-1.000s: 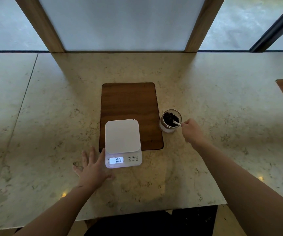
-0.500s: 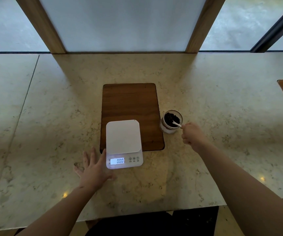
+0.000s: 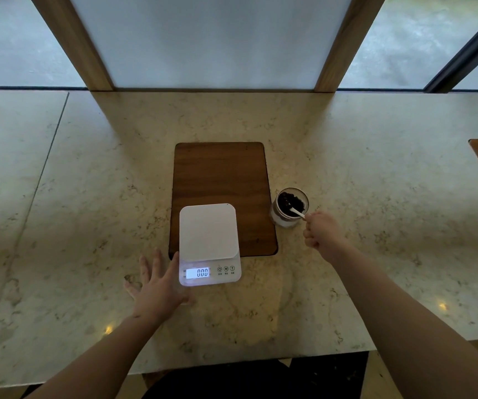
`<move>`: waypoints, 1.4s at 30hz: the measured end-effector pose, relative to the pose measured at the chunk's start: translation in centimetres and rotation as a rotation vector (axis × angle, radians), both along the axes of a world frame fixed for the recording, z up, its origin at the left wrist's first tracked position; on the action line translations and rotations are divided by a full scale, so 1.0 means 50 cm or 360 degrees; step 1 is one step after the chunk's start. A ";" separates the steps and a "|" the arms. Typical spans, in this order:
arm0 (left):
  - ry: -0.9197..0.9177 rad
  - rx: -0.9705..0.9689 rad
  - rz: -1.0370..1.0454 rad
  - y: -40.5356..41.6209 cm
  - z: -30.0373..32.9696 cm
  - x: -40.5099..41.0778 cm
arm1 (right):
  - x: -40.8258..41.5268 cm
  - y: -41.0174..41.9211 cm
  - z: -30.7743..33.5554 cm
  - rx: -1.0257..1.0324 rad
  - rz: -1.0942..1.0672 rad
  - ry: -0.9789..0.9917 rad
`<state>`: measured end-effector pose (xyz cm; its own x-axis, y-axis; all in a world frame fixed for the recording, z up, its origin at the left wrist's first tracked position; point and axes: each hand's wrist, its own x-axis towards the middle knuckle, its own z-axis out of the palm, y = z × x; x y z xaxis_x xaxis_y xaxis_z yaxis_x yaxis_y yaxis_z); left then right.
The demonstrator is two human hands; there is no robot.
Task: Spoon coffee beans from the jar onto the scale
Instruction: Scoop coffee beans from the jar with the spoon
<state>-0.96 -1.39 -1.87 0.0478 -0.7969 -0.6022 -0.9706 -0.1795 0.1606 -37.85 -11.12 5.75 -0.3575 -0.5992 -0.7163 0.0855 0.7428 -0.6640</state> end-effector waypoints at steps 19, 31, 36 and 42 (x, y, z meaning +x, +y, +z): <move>0.0004 0.0013 -0.0018 0.001 0.006 -0.001 | -0.008 0.015 0.003 -0.0056 -0.0235 -0.0253; -0.0019 0.0022 -0.0015 -0.002 0.010 -0.004 | -0.005 0.036 0.043 -0.0225 0.0442 0.0863; -0.0017 0.0015 -0.0023 0.000 0.013 -0.003 | 0.005 0.051 0.048 -0.0446 0.0805 0.1466; -0.0008 0.0009 -0.0022 0.000 0.014 -0.002 | 0.009 0.051 0.062 -0.0375 0.0902 0.1670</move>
